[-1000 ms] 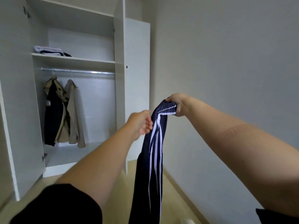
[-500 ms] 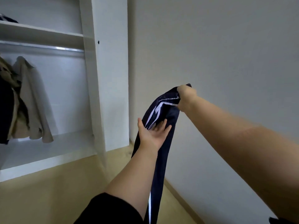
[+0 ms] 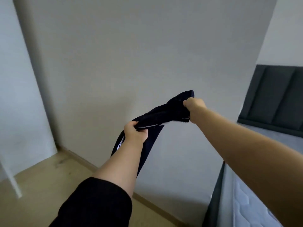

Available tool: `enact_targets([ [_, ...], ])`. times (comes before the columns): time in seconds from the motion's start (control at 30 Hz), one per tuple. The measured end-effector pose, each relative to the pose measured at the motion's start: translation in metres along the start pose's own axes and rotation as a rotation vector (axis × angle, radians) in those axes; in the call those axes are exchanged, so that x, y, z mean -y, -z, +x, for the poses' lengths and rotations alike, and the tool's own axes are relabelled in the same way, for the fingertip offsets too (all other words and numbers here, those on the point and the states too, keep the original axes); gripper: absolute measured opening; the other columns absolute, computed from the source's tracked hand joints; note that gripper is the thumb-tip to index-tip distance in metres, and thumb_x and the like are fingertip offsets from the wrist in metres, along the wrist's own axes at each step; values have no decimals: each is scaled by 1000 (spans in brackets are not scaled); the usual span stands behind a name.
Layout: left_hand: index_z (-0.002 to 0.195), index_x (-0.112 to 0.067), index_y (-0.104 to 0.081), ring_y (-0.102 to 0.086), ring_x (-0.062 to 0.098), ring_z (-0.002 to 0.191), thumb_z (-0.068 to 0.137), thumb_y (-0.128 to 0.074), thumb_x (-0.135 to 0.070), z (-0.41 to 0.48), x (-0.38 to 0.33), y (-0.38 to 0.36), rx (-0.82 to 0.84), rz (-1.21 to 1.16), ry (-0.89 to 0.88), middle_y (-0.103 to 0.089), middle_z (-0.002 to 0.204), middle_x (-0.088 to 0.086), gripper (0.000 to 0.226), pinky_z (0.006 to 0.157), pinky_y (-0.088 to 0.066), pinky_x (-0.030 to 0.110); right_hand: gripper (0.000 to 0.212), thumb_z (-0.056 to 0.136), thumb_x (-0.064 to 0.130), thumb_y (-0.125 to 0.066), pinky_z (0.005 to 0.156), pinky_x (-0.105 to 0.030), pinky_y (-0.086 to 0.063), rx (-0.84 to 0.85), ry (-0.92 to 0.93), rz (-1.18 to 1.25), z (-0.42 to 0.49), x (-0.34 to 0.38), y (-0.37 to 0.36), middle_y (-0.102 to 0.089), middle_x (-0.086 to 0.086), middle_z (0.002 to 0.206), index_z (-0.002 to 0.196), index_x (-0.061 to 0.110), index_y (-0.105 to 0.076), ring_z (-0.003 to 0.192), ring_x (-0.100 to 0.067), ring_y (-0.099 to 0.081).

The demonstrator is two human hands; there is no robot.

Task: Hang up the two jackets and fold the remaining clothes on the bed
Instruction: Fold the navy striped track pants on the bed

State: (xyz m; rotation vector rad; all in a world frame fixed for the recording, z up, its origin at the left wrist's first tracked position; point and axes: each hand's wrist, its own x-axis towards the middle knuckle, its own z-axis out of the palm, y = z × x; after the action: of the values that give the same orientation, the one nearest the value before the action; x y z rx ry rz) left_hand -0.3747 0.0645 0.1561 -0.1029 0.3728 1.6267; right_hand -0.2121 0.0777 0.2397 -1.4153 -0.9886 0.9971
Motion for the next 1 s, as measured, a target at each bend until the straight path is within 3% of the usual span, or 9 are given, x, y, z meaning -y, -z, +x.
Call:
enact_targets([
  [0.17, 79, -10, -58, -61, 20, 72, 89, -41, -5, -48, 105, 19, -25, 81, 76, -61, 79, 3, 20, 64, -50, 27, 5, 92, 8, -45, 70, -30, -44, -176, -23, -92, -11, -39, 148, -47, -5, 77, 89, 8, -50, 71, -21, -50],
  [0.23, 79, -12, -59, -63, 20, 72, 91, -43, -9, -65, 147, 33, -34, 129, 88, -62, 77, 2, 20, 59, -51, 26, 23, 94, 11, -44, 59, -22, -41, -230, 22, -159, -21, -58, 208, -42, -1, 72, 71, 14, -42, 61, -15, -43],
  [0.3, 85, -11, -59, -63, 21, 77, 92, -44, -10, -84, 195, 51, -57, 232, 142, -63, 83, 3, 17, 57, -50, 26, 29, 94, 13, -43, 56, -26, -39, -295, 19, -254, -32, -84, 272, -39, 0, 70, 66, 17, -36, 59, -14, -40],
  [0.5, 85, -9, -56, -58, 21, 71, 86, -42, 2, -139, 365, 106, -134, 409, 366, -62, 90, 4, 17, 46, -48, 25, 5, 83, 5, -45, 69, -33, -39, -596, -88, -509, -76, -172, 439, -49, -10, 79, 86, 2, -44, 80, -30, -50],
  [0.57, 103, -3, -59, -62, 24, 82, 87, -41, 5, -157, 417, 123, -98, 488, 483, -64, 107, 8, 26, 44, -50, 27, 4, 81, 6, -48, 67, -34, -41, -684, -104, -659, -87, -194, 484, -53, -12, 82, 80, 2, -46, 81, -34, -54],
  [0.63, 122, 3, -51, -58, 32, 109, 90, -34, 8, -170, 459, 142, -27, 642, 657, -56, 129, 18, 37, 65, -54, 34, 14, 83, 6, -50, 73, -38, -44, -773, -133, -833, -91, -218, 518, -58, -15, 94, 96, 1, -52, 96, -39, -58],
  [0.7, 123, 2, -43, -47, 38, 125, 94, -31, 1, -181, 485, 171, 65, 904, 897, -46, 138, 22, 31, 94, -43, 46, 36, 87, 6, -50, 89, -42, -42, -821, -168, -1027, -91, -248, 541, -52, -19, 121, 122, 2, -44, 116, -39, -49],
  [0.83, 144, -6, -23, -50, 34, 124, 99, -37, -20, -179, 485, 237, 227, 1643, 1150, -45, 141, 16, 50, 97, -38, 46, 55, 88, 10, -52, 102, -44, -33, -642, -337, -1204, -88, -322, 540, -35, -16, 139, 137, 5, -30, 130, -33, -32],
  [1.0, 129, -8, -43, -57, 28, 117, 100, -38, -21, -134, 446, 284, 67, 1781, 1050, -57, 130, 13, 33, 90, -44, 37, 56, 89, 16, -50, 104, -43, -32, -301, -444, -1186, -82, -403, 473, -30, -15, 142, 139, 5, -27, 132, -32, -30],
])
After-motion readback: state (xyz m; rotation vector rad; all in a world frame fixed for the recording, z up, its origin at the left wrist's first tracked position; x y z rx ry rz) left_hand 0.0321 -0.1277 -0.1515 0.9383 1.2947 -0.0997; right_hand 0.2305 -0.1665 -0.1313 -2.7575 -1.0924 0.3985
